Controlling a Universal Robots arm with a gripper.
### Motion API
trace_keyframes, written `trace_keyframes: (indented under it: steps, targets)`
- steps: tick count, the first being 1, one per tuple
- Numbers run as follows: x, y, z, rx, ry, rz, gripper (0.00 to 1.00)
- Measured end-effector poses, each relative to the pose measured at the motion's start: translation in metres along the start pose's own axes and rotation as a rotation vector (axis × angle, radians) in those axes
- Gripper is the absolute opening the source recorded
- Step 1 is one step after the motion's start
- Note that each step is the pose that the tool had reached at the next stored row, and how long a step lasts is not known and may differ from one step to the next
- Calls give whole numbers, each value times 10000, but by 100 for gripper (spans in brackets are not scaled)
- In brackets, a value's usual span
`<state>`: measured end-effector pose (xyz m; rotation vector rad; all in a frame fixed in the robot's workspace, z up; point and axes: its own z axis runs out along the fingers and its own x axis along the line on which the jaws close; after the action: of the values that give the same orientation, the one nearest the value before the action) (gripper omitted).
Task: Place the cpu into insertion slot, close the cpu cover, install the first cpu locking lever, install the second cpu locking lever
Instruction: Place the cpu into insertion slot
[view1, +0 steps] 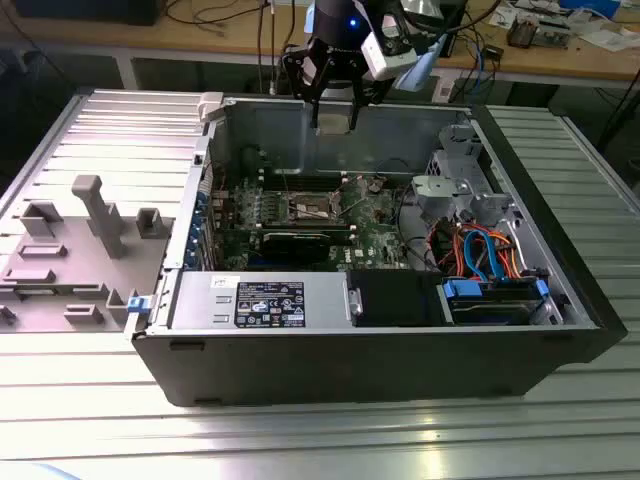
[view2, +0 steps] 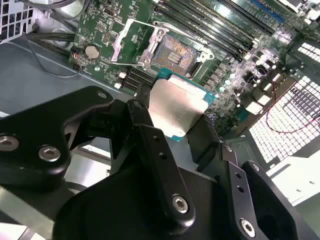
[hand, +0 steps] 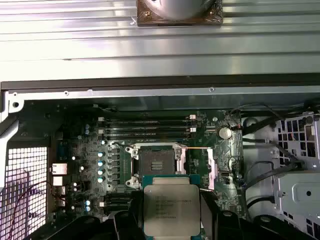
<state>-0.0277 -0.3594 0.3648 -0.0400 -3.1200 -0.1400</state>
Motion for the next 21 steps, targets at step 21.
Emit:
trace_keyframes:
  steps: [21]
  targets:
    - [0, -1, 15, -36, -173, 1932, 54]
